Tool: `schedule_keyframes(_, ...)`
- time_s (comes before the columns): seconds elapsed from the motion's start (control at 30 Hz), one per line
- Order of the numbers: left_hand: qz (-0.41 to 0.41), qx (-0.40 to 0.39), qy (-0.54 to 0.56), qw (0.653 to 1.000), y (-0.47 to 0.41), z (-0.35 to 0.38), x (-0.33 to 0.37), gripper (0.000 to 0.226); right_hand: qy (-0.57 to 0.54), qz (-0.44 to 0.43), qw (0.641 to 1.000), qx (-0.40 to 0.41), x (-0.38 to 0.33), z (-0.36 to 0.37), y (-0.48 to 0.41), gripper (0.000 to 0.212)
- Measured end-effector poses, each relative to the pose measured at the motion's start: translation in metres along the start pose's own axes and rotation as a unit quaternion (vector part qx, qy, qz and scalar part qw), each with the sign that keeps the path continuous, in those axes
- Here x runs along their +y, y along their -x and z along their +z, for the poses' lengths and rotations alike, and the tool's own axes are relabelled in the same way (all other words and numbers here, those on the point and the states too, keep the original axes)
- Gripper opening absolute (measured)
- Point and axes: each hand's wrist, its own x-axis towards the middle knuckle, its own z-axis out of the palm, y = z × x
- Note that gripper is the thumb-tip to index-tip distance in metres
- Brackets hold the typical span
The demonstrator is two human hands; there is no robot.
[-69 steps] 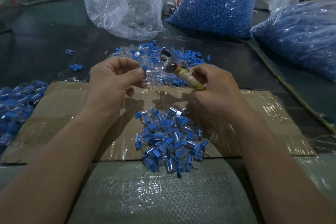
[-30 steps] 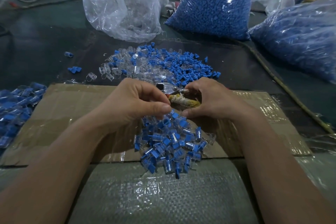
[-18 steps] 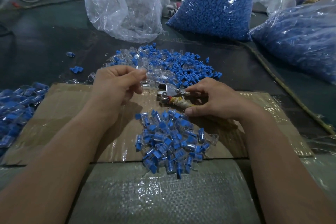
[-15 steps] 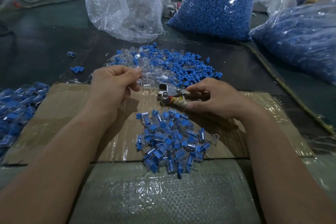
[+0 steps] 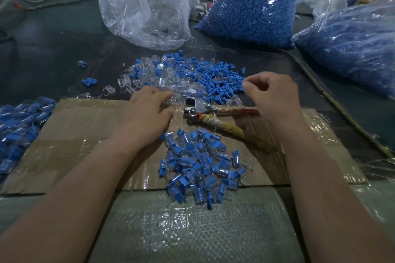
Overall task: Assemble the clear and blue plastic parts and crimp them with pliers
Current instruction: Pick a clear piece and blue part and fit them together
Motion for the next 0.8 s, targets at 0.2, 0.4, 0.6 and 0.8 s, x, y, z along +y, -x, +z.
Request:
schedule_keyframes(0.2,0.022,0.038,0.009,0.999,-0.001,0.000,-0.002,0.023,0.002,0.011,1.000,-0.002,-0.001,0.002,0.001,0.009)
schedule_keyframes(0.4,-0.007,0.097,0.130,0.987,0.001,-0.006,0.001,0.007,0.009,0.010,1.000,-0.015,0.000,0.005,0.000,0.008)
schedule_keyframes(0.6,-0.059,0.087,0.398,0.911,0.008,-0.016,0.012,0.024,0.049,-0.015,0.996,-0.068,0.002,0.018,-0.006,0.015)
schedule_keyframes(0.8,-0.060,0.072,0.406,0.909,0.008,-0.014,0.009,0.020,0.080,-0.028,0.992,-0.097,0.005,0.028,-0.012,0.022)
